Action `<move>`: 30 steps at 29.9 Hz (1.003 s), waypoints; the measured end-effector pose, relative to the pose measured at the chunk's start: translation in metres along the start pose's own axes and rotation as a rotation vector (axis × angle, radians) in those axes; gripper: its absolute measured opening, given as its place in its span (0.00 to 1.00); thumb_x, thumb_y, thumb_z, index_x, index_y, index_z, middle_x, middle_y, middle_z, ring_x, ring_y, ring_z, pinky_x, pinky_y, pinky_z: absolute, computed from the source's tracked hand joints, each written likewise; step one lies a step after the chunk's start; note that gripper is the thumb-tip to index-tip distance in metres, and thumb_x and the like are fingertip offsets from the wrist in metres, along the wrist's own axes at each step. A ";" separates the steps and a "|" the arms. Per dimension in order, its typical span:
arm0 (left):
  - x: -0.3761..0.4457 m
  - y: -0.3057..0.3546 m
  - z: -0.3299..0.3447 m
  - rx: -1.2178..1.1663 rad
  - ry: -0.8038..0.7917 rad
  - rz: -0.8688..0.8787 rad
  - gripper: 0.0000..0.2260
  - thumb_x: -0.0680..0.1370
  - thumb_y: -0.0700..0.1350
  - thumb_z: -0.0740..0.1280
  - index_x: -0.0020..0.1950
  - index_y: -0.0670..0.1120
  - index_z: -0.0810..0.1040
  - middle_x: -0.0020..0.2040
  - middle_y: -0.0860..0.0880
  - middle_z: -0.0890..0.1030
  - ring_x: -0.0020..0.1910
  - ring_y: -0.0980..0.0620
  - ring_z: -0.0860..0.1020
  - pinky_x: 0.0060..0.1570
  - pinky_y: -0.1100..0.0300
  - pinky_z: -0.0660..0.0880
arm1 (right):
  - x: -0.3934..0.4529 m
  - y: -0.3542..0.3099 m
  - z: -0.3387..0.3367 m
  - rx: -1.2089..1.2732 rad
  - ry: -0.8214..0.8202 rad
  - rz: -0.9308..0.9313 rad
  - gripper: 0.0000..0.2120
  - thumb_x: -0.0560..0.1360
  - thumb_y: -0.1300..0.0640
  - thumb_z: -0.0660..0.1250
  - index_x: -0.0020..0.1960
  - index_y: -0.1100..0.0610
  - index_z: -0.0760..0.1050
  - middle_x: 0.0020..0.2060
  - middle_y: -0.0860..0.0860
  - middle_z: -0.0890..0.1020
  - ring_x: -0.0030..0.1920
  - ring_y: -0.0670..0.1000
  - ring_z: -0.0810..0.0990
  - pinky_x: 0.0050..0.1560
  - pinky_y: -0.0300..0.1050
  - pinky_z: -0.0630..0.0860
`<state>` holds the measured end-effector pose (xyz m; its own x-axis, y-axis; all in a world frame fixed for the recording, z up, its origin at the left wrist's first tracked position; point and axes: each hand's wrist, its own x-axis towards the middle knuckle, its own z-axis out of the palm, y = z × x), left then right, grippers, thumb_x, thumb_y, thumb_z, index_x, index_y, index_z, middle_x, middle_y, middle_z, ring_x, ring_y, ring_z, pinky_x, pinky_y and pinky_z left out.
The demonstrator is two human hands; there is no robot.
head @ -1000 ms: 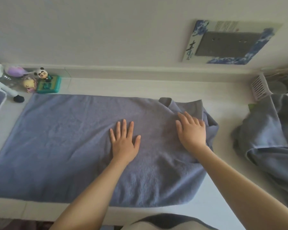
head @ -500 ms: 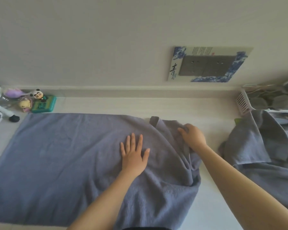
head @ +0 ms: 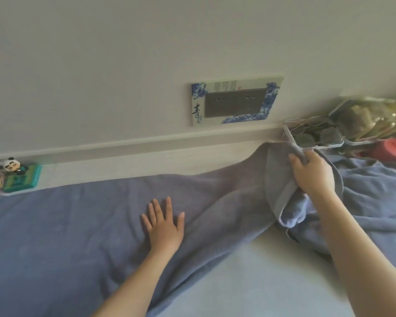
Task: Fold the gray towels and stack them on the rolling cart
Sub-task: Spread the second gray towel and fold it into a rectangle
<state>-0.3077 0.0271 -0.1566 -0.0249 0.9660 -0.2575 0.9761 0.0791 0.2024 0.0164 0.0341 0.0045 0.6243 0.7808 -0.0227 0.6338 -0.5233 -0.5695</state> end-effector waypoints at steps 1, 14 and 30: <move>-0.002 0.007 -0.001 0.011 0.006 0.035 0.39 0.71 0.65 0.33 0.78 0.48 0.49 0.77 0.39 0.50 0.77 0.42 0.47 0.72 0.42 0.40 | -0.004 0.003 0.003 -0.028 -0.090 -0.003 0.16 0.77 0.47 0.61 0.48 0.61 0.72 0.47 0.62 0.80 0.51 0.64 0.77 0.46 0.50 0.68; -0.033 0.046 0.017 0.037 -0.147 0.252 0.41 0.67 0.70 0.24 0.77 0.55 0.39 0.78 0.50 0.38 0.76 0.49 0.36 0.72 0.46 0.33 | -0.044 0.024 -0.044 0.121 0.027 0.020 0.20 0.77 0.47 0.61 0.38 0.63 0.69 0.31 0.55 0.74 0.36 0.57 0.72 0.36 0.47 0.64; -0.069 0.176 -0.104 -0.756 -0.178 0.821 0.25 0.79 0.52 0.58 0.76 0.55 0.56 0.70 0.68 0.53 0.75 0.59 0.53 0.75 0.55 0.50 | -0.094 0.008 -0.064 0.308 0.079 -0.191 0.21 0.70 0.47 0.72 0.59 0.51 0.72 0.46 0.44 0.76 0.45 0.46 0.74 0.44 0.39 0.67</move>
<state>-0.1565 -0.0001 -0.0050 0.6543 0.7499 0.0979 0.3000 -0.3763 0.8766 -0.0074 -0.0655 0.0547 0.5486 0.8197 0.1645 0.5829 -0.2340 -0.7781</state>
